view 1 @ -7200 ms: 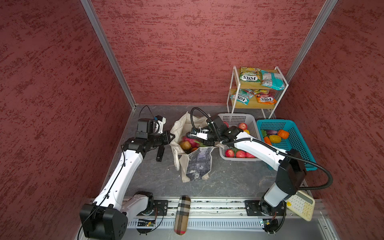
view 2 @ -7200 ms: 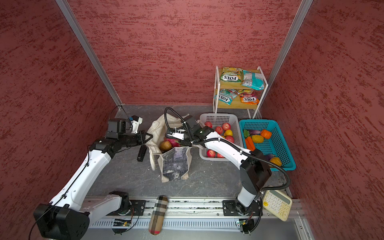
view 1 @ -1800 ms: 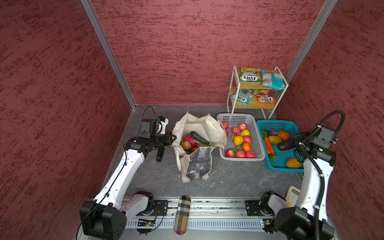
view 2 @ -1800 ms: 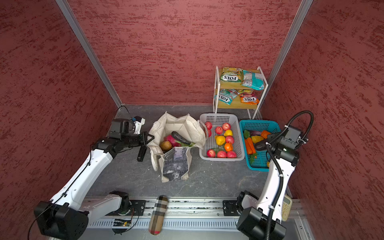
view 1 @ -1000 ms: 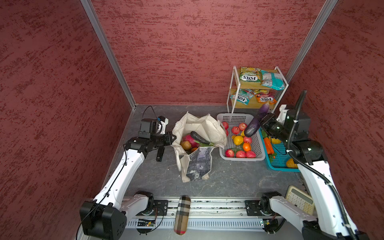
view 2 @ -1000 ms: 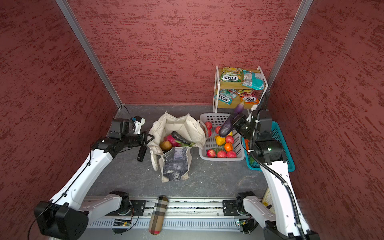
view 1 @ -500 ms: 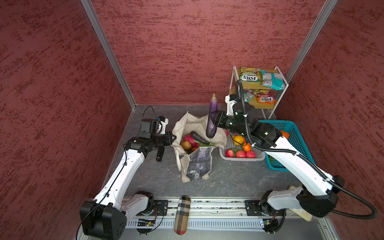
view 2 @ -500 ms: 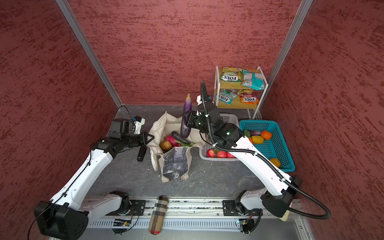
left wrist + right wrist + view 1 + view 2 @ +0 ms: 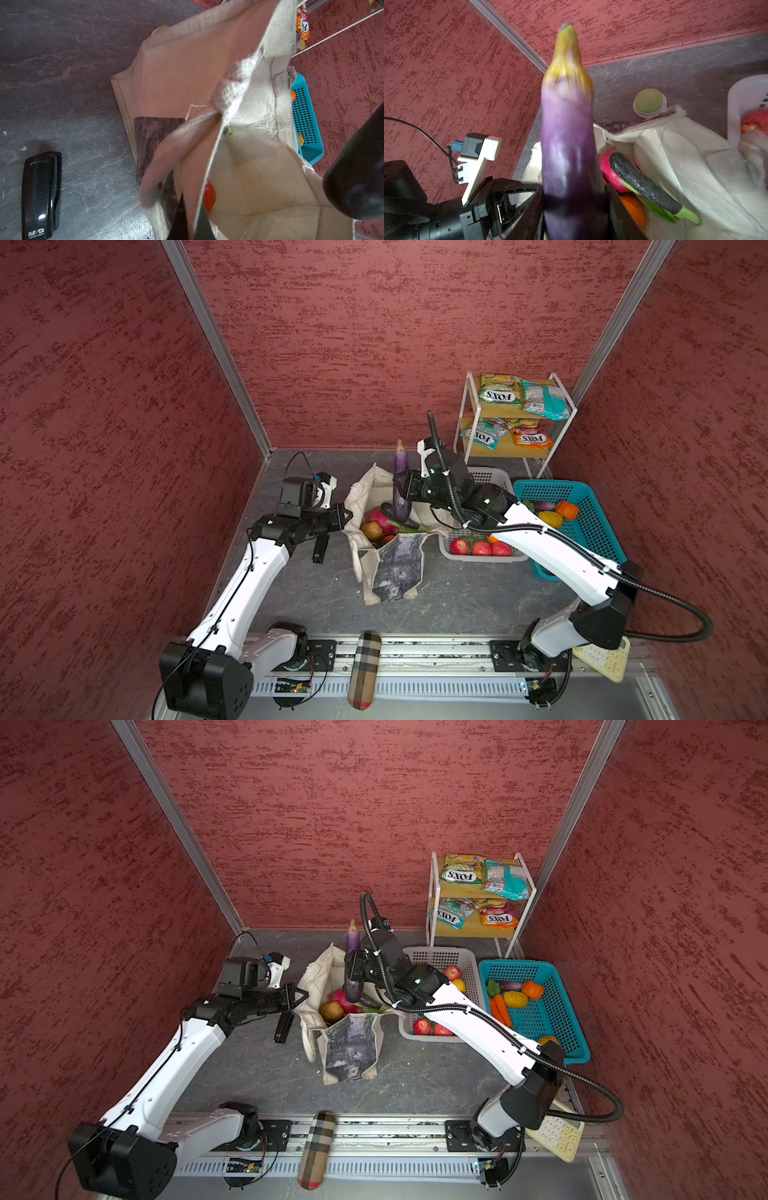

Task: Place the food into the grocery bag and tie it
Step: 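Lift the purple eggplant and carry it over the bag mouth with the right gripper, then lower the purple eggplant into the bag and open the right gripper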

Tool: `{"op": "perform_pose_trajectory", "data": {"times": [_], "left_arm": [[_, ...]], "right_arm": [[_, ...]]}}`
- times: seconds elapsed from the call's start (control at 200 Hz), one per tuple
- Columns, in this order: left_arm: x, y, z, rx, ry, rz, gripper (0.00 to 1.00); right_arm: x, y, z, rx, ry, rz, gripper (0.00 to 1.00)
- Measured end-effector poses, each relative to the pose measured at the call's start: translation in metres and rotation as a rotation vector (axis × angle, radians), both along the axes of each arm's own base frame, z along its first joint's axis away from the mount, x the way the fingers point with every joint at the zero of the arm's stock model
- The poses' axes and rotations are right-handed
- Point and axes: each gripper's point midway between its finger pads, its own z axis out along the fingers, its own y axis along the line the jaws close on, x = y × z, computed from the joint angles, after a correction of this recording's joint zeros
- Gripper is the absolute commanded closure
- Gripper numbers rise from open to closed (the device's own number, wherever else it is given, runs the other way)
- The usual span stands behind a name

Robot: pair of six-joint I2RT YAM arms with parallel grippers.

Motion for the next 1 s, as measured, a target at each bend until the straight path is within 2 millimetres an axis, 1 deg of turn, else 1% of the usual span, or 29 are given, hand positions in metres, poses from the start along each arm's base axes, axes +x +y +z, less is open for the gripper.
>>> {"op": "perform_pose_trajectory", "data": {"times": [0.326, 0.696, 1.002], "left_arm": [[0.000, 0.000, 0.000, 0.000, 0.000, 0.000, 1.00], [0.000, 0.000, 0.000, 0.000, 0.000, 0.000, 1.00], [0.000, 0.000, 0.000, 0.000, 0.000, 0.000, 1.00]], "right_arm": [[0.000, 0.014, -0.015, -0.019, 0.017, 0.021, 0.65], [0.001, 0.032, -0.050, -0.088, 0.057, 0.053, 0.60], [-0.009, 0.037, -0.067, -0.149, 0.062, 0.096, 0.54]]}}
